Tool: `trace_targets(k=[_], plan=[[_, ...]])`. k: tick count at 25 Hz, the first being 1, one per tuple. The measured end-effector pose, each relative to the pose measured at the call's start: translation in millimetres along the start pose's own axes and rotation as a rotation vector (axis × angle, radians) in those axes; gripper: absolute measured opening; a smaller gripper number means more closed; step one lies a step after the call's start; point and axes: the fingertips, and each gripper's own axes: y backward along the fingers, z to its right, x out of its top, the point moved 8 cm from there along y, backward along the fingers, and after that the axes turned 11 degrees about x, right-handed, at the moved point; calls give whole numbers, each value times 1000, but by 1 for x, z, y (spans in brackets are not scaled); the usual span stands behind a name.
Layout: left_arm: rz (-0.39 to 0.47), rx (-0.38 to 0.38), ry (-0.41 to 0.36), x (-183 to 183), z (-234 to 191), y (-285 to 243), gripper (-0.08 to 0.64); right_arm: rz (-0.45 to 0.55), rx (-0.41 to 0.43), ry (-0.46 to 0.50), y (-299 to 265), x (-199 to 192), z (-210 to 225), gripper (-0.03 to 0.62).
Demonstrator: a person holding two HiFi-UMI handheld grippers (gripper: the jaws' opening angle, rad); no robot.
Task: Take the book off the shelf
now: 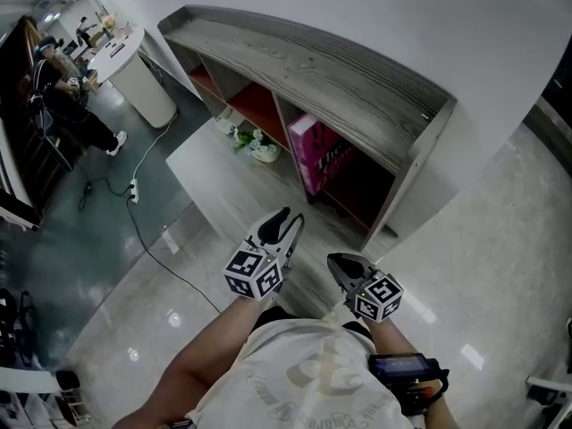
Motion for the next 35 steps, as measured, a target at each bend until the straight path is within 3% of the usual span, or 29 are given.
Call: trace_targets(k=[5, 13, 19, 35], plan=[[10, -13, 32, 19, 2, -22, 193, 4, -2, -7, 2, 1, 4, 5], [26, -35, 2, 46, 4, -53, 284, 9, -25, -25, 9, -1, 10, 5], [24, -61, -40, 70, 5, -76, 284, 33, -45, -23, 11, 3, 12, 5], [20, -92, -86, 77, 19, -127, 259, 64, -97, -54, 8, 0, 29, 5]])
